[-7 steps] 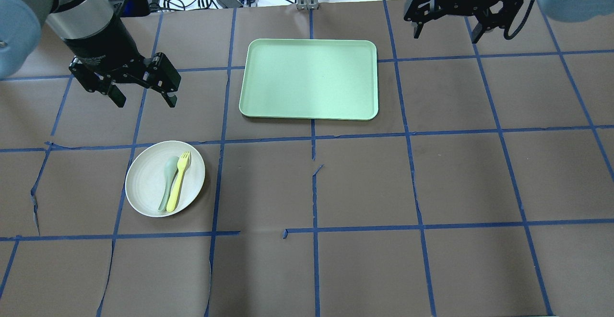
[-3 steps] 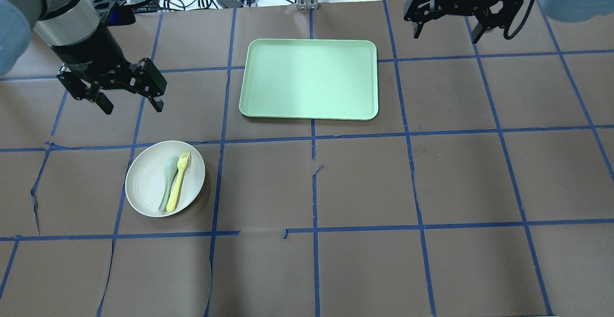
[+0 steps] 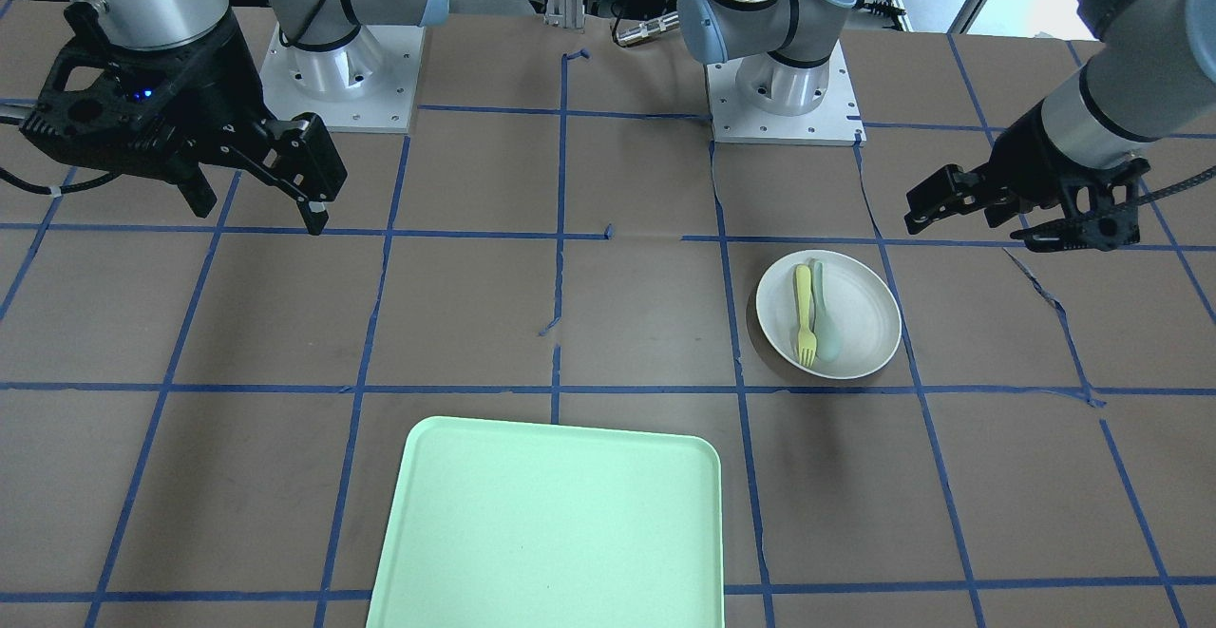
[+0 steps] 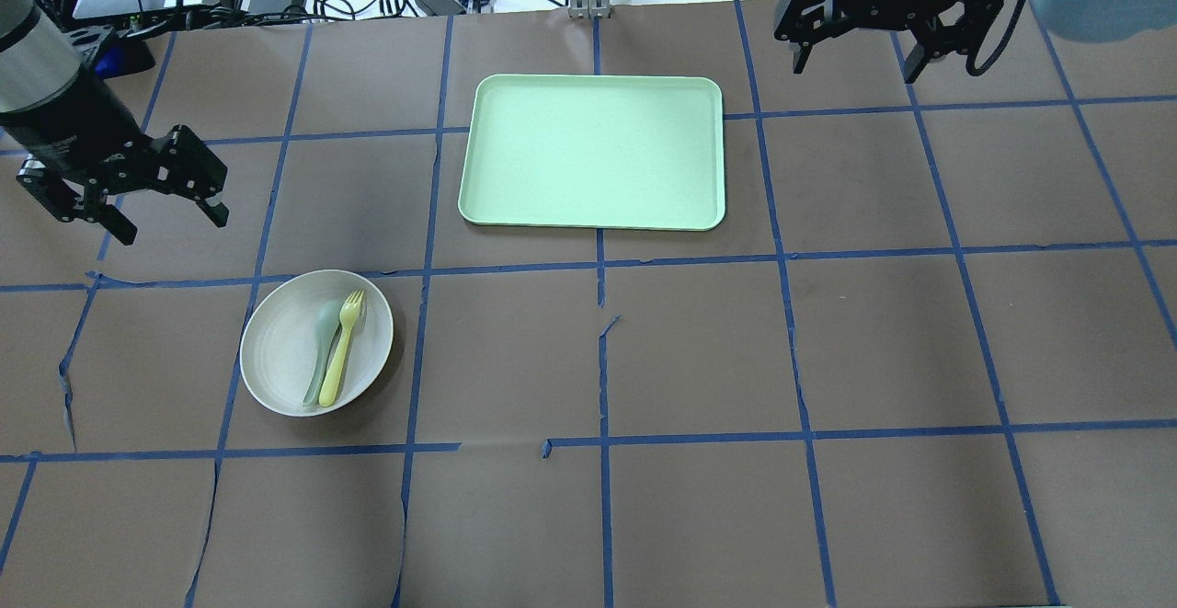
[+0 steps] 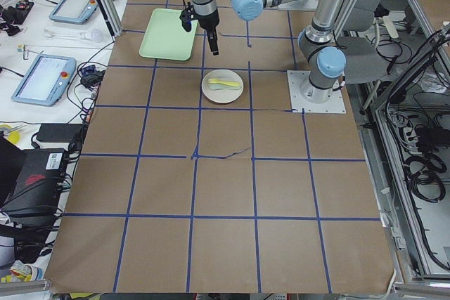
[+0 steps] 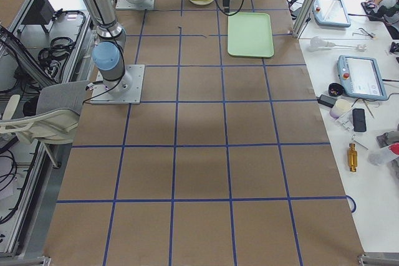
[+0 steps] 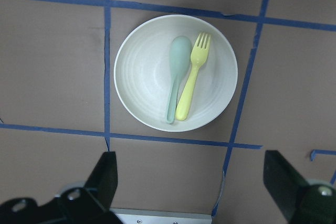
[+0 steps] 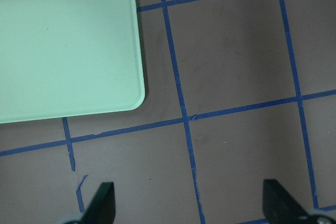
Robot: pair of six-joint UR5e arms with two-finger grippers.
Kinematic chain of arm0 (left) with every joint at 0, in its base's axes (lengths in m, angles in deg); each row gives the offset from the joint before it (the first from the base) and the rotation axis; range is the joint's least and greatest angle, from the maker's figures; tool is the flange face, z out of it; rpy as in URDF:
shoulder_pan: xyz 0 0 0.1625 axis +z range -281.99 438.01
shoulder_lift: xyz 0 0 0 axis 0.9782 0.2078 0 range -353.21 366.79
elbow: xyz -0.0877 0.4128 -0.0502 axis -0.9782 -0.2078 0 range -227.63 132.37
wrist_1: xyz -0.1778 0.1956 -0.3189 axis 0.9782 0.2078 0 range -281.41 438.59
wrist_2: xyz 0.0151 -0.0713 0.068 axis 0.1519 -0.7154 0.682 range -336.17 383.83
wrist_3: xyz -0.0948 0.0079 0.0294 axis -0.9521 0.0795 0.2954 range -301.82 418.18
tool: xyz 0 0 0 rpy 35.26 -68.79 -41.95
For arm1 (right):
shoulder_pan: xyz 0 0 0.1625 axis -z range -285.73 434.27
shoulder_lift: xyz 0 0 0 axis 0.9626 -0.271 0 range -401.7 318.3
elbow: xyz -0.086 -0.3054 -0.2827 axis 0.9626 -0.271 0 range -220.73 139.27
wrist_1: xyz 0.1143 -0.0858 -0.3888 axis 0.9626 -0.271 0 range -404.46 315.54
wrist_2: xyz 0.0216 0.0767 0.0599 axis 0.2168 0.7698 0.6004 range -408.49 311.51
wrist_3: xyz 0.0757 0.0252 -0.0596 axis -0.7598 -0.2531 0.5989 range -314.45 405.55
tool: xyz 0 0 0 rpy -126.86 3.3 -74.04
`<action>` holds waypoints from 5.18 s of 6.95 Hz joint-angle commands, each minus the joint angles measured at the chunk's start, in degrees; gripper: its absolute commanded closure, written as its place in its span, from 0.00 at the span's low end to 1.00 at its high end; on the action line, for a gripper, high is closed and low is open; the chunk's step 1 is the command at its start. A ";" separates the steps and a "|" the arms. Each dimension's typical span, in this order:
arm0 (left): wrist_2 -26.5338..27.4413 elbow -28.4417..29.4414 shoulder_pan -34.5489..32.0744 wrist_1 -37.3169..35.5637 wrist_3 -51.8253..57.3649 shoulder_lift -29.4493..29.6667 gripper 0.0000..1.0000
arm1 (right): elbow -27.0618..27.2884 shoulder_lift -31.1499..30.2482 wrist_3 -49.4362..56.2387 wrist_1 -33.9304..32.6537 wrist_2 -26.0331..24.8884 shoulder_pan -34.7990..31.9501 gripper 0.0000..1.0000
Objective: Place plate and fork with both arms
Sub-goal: 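Move the left gripper down toward the rim of the white plate, then grip the white plate's rim with the left gripper, then slide the white plate with the left gripper onto the green tray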
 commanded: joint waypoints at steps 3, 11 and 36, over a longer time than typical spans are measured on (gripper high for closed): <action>-2.78 -16.73 7.92 -23.01 15.52 3.88 0.00 | 0.00 0.00 0.00 0.00 0.00 0.00 0.00; -9.48 -20.03 12.25 -25.97 21.00 14.70 0.38 | 0.00 -0.09 0.00 0.00 0.00 0.00 0.00; -20.57 32.53 -24.93 -17.27 -14.52 47.13 1.00 | 0.09 0.44 0.70 0.00 0.53 0.00 0.00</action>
